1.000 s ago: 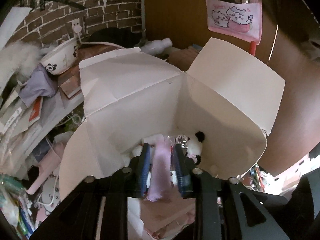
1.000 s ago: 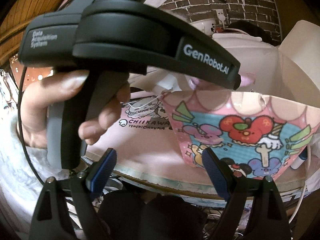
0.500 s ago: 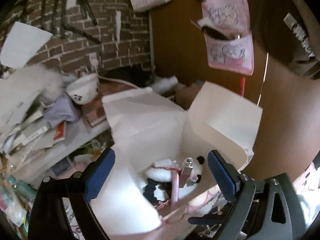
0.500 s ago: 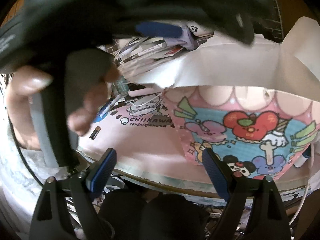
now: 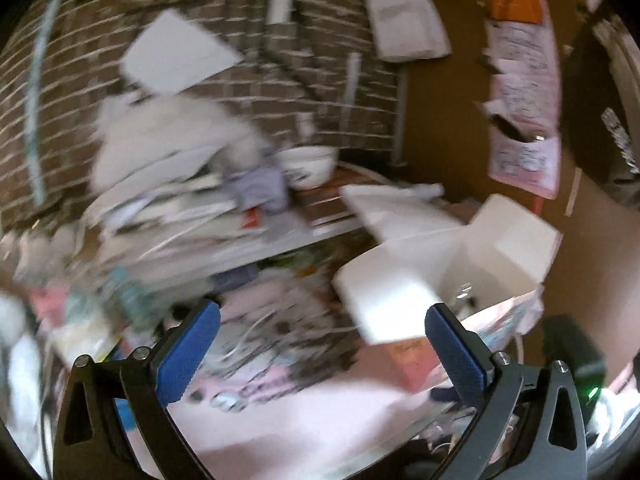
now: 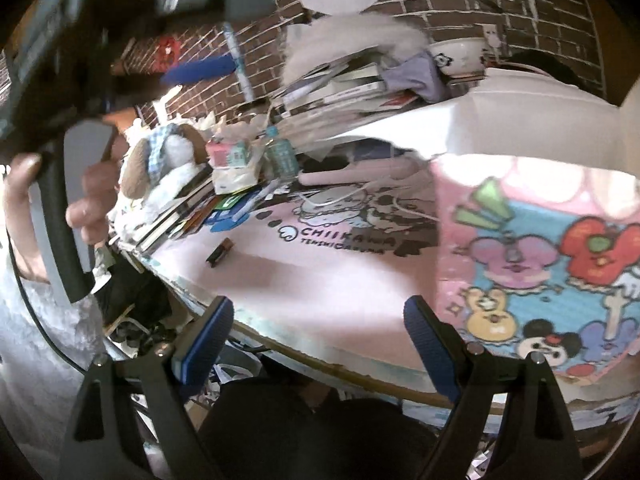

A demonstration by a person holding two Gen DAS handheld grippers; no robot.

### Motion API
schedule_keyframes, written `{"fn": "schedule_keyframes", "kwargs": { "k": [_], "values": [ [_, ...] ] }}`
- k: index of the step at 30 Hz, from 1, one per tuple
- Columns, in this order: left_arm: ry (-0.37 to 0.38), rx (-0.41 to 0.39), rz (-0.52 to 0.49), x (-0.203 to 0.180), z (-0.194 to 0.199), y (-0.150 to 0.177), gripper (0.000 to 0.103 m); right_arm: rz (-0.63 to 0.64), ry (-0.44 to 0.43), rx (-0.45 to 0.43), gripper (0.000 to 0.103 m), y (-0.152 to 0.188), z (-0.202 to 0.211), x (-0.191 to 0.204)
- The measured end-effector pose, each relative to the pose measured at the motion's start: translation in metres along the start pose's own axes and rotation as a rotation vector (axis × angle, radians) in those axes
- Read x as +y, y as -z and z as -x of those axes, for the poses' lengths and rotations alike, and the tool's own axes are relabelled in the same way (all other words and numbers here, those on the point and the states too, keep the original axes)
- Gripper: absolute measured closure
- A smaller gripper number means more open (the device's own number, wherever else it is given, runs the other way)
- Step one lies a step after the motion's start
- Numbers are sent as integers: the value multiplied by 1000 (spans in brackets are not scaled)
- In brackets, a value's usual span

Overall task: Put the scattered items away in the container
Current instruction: 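Withdraw the left gripper from the box back over the desk, then move the right gripper down toward the AA battery on the desk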

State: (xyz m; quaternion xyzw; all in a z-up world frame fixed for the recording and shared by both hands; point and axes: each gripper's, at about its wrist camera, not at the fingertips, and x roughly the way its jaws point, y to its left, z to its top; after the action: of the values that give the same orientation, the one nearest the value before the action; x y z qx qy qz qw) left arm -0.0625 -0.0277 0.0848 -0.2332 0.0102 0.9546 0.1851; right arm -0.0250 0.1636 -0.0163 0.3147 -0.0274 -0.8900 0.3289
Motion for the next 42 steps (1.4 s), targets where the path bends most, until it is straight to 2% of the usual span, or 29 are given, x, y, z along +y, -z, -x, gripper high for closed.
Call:
{"fn": "schedule_keyframes", "kwargs": {
  "k": [7, 14, 20, 25, 29, 34, 36, 40, 42],
  "values": [
    [-175, 34, 100, 54, 10, 56, 0, 30, -33, 4, 18, 4, -19, 12],
    [-265, 69, 145, 75, 9, 105, 0, 33, -45, 24, 18, 8, -35, 18],
    [-305, 52, 183, 89, 27, 120, 0, 41, -29, 11, 18, 0, -57, 38],
    [-381, 39, 193, 104, 47, 129, 0, 14, -17, -19, 19, -4, -87, 59],
    [-404, 6, 245, 120, 63, 134, 0, 32, -17, -26, 32, -3, -116, 82],
    [-428, -4, 255, 127, 70, 137, 0, 66, -2, -40, 35, -4, -149, 109],
    [-433, -1, 260, 130, 71, 137, 0, 88, 15, -56, 42, -4, -157, 119],
    [-448, 11, 269, 134, 69, 140, 0, 89, 23, -53, 44, -5, -174, 130],
    [-455, 16, 271, 135, 69, 141, 1, 86, 26, -52, 49, -6, -180, 133]
  ]
}}
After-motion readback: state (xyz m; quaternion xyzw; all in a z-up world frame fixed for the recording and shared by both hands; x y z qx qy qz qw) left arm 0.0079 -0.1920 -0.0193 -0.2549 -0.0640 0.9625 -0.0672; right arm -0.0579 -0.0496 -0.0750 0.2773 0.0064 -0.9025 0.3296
